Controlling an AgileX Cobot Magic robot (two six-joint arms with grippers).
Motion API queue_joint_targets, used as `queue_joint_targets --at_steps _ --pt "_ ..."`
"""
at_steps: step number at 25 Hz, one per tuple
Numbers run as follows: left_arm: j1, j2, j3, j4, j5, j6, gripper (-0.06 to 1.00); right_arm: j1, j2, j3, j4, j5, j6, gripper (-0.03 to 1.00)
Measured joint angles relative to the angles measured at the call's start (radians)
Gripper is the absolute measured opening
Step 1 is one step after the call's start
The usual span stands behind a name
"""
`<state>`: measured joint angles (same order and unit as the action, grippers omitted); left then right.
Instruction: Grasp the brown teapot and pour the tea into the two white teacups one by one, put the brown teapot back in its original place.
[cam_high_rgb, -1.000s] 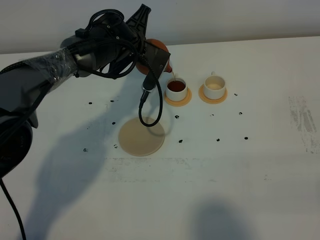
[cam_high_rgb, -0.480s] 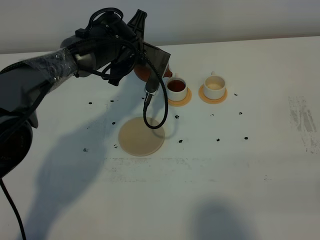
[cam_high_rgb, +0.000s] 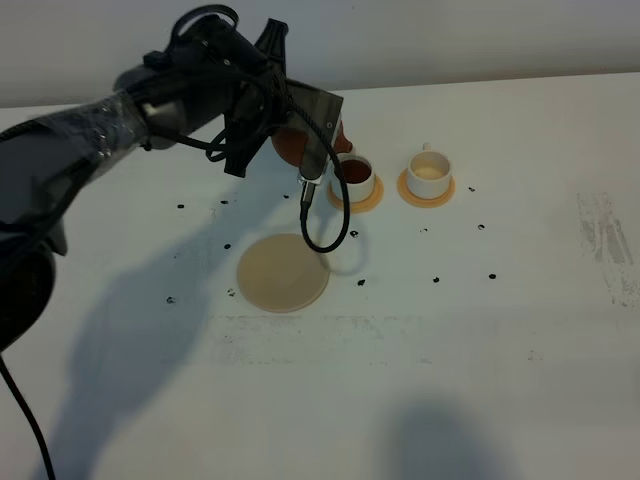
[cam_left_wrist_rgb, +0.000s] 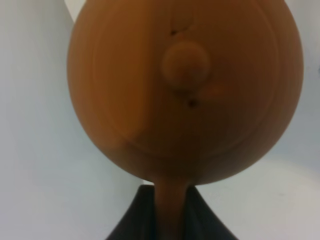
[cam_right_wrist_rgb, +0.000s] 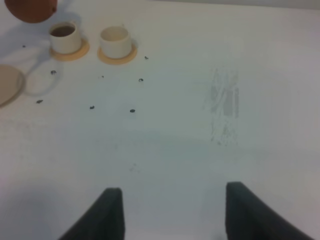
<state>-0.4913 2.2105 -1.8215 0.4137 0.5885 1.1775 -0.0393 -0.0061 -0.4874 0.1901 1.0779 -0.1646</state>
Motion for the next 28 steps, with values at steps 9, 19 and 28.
queue_joint_targets --at_steps 9,19,28 --pt "0.050 -0.079 0.000 -0.207 0.163 -0.117 0.10 0.000 0.000 0.000 0.000 0.000 0.000 0.47" --pt "0.079 -0.080 0.000 -0.380 0.262 -0.436 0.10 0.000 0.000 0.000 0.000 0.000 0.000 0.47" --pt "0.091 -0.038 0.001 -0.404 0.302 -0.576 0.10 0.000 0.000 0.000 0.000 0.000 0.000 0.47"
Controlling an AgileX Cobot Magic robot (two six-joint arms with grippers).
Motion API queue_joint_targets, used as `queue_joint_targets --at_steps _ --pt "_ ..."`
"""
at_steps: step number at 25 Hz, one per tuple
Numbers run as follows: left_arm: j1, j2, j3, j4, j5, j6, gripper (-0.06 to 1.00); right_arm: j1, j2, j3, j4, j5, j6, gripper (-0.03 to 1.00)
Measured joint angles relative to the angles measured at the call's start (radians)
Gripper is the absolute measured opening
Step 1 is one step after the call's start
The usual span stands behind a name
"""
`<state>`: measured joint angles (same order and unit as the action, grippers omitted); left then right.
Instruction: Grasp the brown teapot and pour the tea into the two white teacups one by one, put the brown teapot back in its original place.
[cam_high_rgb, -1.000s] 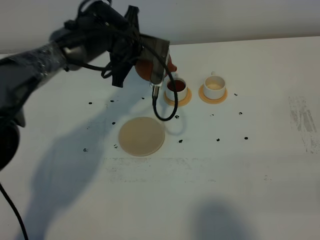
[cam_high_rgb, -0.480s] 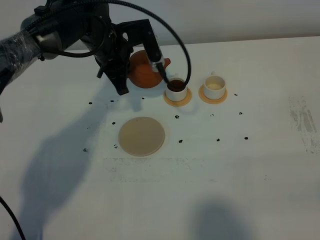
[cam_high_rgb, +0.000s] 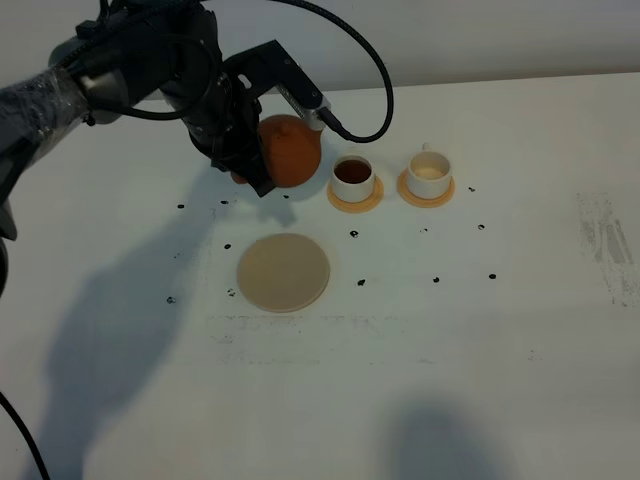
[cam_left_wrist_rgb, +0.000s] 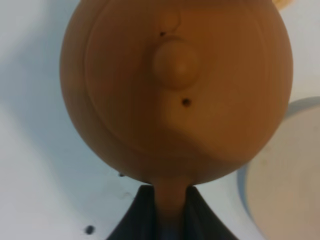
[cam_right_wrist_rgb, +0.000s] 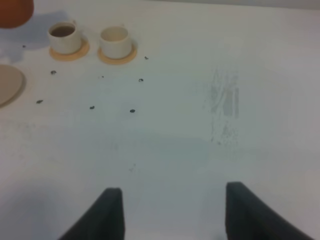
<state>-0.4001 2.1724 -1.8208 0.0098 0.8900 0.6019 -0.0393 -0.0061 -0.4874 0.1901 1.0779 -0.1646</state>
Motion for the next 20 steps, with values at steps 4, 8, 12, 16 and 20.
queue_joint_targets --at_steps 4,8,12,16,20 --pt "0.000 0.032 0.000 -0.010 0.002 -0.059 0.10 0.000 0.000 0.000 0.000 0.000 0.000 0.47" --pt "0.000 0.065 0.000 -0.010 0.000 -0.109 0.10 0.000 0.000 0.000 0.000 0.000 0.000 0.47" --pt "0.000 0.101 0.000 -0.010 -0.012 -0.140 0.10 0.000 0.000 0.000 0.000 0.000 0.000 0.47" --pt "0.003 0.110 0.000 -0.010 -0.016 -0.168 0.10 0.000 0.000 0.000 0.000 0.000 0.000 0.47" --pt "0.003 0.107 0.000 -0.010 -0.016 -0.174 0.10 0.000 0.000 0.000 0.000 0.000 0.000 0.47"
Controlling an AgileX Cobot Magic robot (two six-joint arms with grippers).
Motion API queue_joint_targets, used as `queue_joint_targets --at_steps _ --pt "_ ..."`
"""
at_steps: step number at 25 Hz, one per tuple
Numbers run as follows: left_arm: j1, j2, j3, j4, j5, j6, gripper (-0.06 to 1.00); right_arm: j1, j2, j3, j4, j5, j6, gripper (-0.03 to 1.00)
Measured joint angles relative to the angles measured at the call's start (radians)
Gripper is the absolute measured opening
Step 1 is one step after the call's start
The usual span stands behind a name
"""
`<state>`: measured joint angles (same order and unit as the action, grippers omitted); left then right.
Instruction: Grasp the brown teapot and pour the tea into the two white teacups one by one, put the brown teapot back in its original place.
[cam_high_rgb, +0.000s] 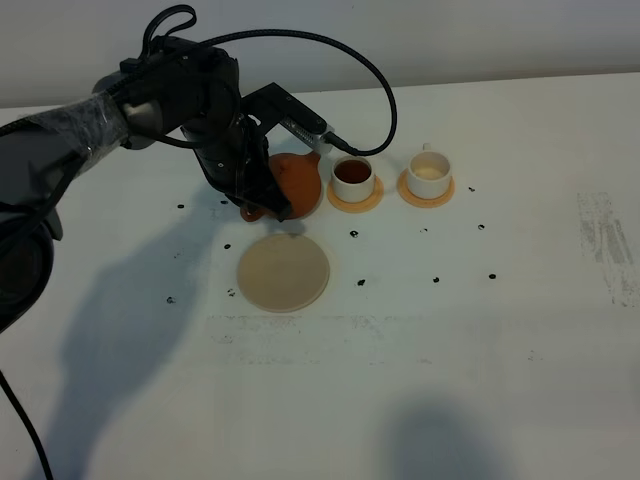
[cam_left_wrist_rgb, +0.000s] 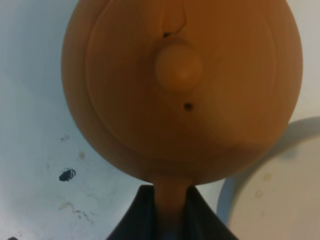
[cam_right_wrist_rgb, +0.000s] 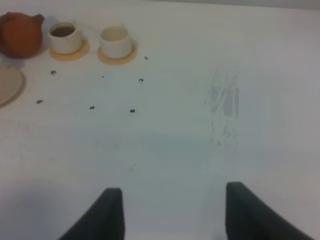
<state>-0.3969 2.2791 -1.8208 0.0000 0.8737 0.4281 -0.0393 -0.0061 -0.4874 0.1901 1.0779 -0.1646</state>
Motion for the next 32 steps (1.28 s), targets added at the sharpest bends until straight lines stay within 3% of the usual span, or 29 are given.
queue_joint_targets --at_steps 6,12,26,32 --pt "-0.009 -0.070 0.000 0.035 0.003 0.006 0.10 0.000 0.000 0.000 0.000 0.000 0.000 0.47" --pt "-0.019 -0.116 -0.063 0.055 0.034 0.086 0.10 0.000 0.000 0.000 0.000 0.000 0.000 0.47" --pt "-0.088 0.023 -0.342 0.052 0.050 0.241 0.10 0.000 0.000 0.000 0.000 0.000 0.000 0.47" --pt "-0.115 0.075 -0.400 0.054 0.044 0.376 0.10 0.000 0.000 0.000 0.000 0.000 0.000 0.47"
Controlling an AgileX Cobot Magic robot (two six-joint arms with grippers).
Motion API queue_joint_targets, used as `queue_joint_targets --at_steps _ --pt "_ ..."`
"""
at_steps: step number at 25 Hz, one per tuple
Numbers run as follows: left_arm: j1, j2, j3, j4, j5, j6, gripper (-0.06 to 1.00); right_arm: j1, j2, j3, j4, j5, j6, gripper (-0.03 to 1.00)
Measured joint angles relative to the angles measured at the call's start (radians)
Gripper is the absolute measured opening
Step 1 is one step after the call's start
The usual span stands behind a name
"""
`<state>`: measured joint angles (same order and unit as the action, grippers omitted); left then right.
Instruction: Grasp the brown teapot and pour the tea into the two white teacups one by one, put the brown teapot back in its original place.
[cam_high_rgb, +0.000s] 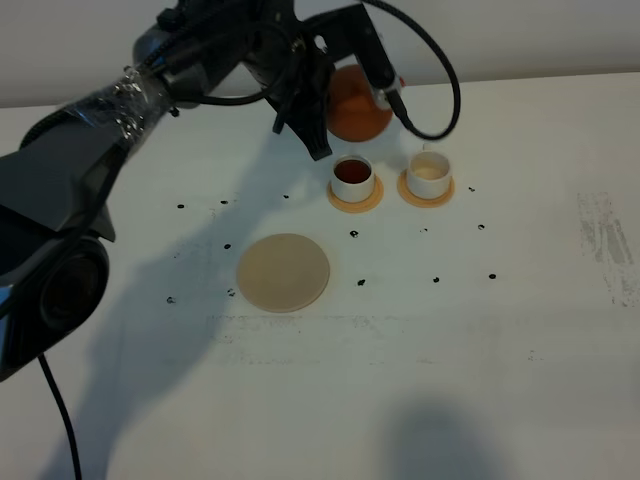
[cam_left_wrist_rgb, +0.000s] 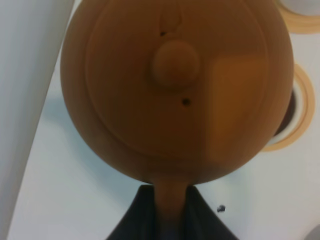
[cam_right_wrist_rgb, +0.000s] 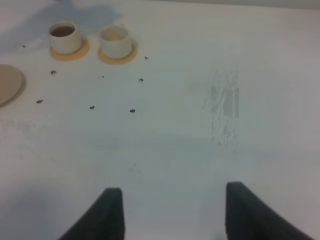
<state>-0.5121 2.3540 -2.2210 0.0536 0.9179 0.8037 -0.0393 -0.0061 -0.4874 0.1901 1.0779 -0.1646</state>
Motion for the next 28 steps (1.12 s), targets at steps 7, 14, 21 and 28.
queue_joint_targets --at_steps 7,14,21,28 --pt "-0.031 0.007 -0.001 0.063 -0.060 0.067 0.10 0.000 0.000 0.000 0.000 0.000 0.000 0.47" --pt "-0.047 0.008 -0.002 0.122 -0.094 0.111 0.10 0.000 0.000 0.000 0.000 0.000 0.000 0.47" --pt "-0.062 0.047 -0.002 0.152 -0.123 0.166 0.10 0.000 0.000 0.000 0.000 0.000 0.000 0.47" --pt "-0.069 0.075 -0.002 0.233 -0.147 0.182 0.10 0.000 0.000 0.000 0.000 0.000 0.000 0.47"
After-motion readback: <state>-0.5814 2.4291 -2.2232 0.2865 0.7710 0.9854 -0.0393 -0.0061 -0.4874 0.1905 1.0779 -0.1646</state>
